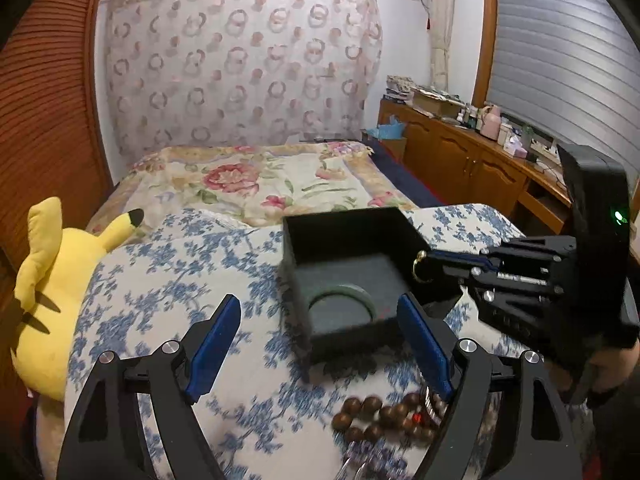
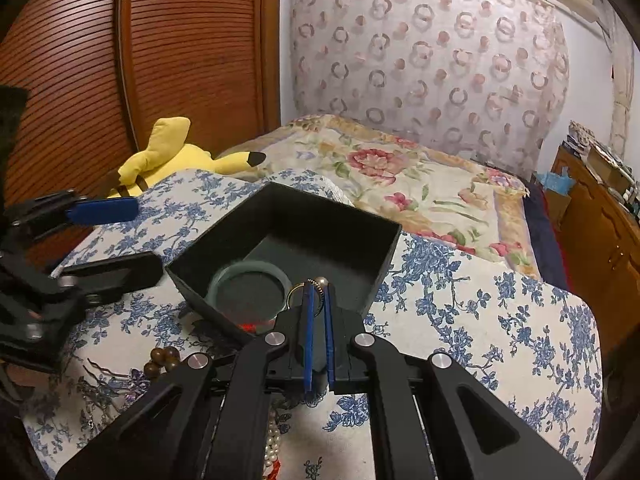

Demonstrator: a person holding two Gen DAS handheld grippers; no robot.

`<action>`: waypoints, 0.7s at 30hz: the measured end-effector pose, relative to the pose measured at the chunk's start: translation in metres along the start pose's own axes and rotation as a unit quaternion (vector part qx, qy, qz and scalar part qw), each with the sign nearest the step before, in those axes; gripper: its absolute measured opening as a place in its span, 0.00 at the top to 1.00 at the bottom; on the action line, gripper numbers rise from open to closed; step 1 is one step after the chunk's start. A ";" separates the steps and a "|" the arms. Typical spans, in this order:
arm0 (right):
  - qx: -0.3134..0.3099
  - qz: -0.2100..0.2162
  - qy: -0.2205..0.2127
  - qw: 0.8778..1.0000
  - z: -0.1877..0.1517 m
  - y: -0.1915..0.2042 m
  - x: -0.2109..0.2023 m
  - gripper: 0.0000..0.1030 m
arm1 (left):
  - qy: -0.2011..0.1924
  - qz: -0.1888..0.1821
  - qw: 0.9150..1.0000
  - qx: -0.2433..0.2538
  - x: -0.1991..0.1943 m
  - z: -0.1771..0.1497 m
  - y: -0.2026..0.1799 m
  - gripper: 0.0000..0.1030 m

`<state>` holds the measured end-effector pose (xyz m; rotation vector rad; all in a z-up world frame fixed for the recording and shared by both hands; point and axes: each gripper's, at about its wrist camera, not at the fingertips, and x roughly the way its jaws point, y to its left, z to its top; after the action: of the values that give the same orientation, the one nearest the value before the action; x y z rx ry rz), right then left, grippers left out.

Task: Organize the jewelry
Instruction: 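Lower the jade bangle into the black box while the right tool drops the ring in, then grasp the silver bangle holding pearls with the right tool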

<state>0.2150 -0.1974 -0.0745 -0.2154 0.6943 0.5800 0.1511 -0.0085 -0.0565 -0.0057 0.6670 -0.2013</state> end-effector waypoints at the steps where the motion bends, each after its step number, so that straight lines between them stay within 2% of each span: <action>1: 0.001 0.000 -0.001 1.000 -0.001 0.000 0.000 0.89 | 0.001 0.000 1.000 -0.001 -0.004 -0.004 0.003 0.25; 2: 0.000 -0.002 -0.001 1.000 0.000 0.001 0.000 0.81 | 0.002 0.001 1.000 -0.001 -0.006 -0.006 0.004 0.25; 3: -0.001 -0.003 -0.002 1.000 -0.001 0.000 -0.001 0.77 | 0.003 0.003 1.000 0.000 -0.009 -0.011 0.004 0.25; 11: 0.000 -0.002 -0.026 1.000 -0.011 0.006 -0.029 0.74 | 0.011 0.006 1.000 -0.001 -0.025 -0.037 0.009 0.22; 14: -0.006 0.004 -0.030 1.000 -0.022 0.014 -0.043 0.59 | 0.012 0.008 1.000 0.002 -0.030 -0.045 0.010 0.19; 16: -0.010 0.010 -0.027 1.000 -0.031 0.019 -0.048 0.54 | 0.013 0.009 1.000 0.003 -0.033 -0.052 0.011 0.18; 18: -0.012 0.015 -0.024 1.000 -0.040 0.024 -0.052 0.41 | 0.016 0.007 1.000 0.002 -0.035 -0.057 0.012 0.18; 21: -0.017 0.025 -0.014 0.999 -0.053 0.033 -0.054 0.33 | 0.023 0.007 1.000 0.005 -0.036 -0.064 0.012 0.16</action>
<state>0.1343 -0.2135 -0.0789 -0.2214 0.6652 0.6426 0.0866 0.0137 -0.0853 0.0134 0.7126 -0.1928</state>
